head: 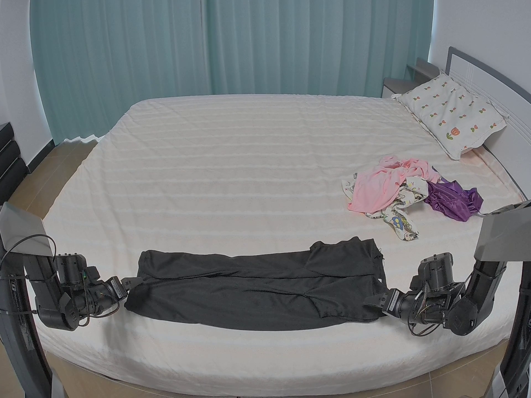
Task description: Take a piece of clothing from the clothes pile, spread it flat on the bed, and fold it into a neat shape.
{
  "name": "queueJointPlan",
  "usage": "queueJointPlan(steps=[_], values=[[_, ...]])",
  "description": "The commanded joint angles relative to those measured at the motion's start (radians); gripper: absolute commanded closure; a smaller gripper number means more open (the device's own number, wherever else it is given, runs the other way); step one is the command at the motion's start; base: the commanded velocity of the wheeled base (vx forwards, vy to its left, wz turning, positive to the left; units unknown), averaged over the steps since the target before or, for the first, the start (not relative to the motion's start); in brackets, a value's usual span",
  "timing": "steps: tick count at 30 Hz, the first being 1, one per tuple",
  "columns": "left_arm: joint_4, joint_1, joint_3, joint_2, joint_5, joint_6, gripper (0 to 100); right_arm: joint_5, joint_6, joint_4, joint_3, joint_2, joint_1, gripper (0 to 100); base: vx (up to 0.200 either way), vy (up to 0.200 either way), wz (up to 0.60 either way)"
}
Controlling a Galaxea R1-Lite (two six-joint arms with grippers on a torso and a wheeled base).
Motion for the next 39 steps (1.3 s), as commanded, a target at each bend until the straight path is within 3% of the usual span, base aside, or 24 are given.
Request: queueJointPlan(steps=[1, 7, 8, 11, 16, 27, 33, 39], values=[[0.000, 0.000, 0.001, -0.006, 0.000, 0.000, 0, -0.021, -0.004, -0.021, -0.019, 0.045, -0.018, 0, 0.000, 0.000, 0.00], [0.000, 0.000, 0.001, -0.006, -0.002, 0.000, 0, -0.021, 0.045, -0.074, -0.054, 0.040, -0.035, 0, 0.000, 0.000, 0.00], [0.000, 0.000, -0.001, -0.006, 0.000, 0.000, 0, -0.022, 0.097, -0.092, -0.085, 0.045, -0.033, 0, 0.000, 0.000, 0.00], [0.000, 0.000, -0.001, -0.007, -0.002, 0.000, 0, -0.017, 0.134, -0.095, -0.099, 0.037, -0.030, 0, 0.000, 0.000, 0.00], [0.000, 0.000, -0.001, -0.007, -0.002, -0.004, 0, -0.019, 0.128, -0.091, -0.088, 0.031, -0.033, 0, 0.000, 0.000, 0.00], [0.035, -0.001, -0.056, -0.113, 0.003, -0.097, 0, -0.021, 0.124, -0.097, -0.097, 0.019, -0.125, 0, 0.000, 0.000, 0.00], [0.265, -0.054, -0.189, -0.133, 0.008, -0.085, 0, -0.019, 0.128, -0.144, -0.090, 0.039, -0.138, 0, 0.000, 0.000, 0.00], [0.352, -0.101, -0.266, -0.121, 0.047, -0.030, 0, -0.019, 0.128, -0.155, -0.087, 0.062, -0.134, 0, 0.000, 0.000, 0.00]])
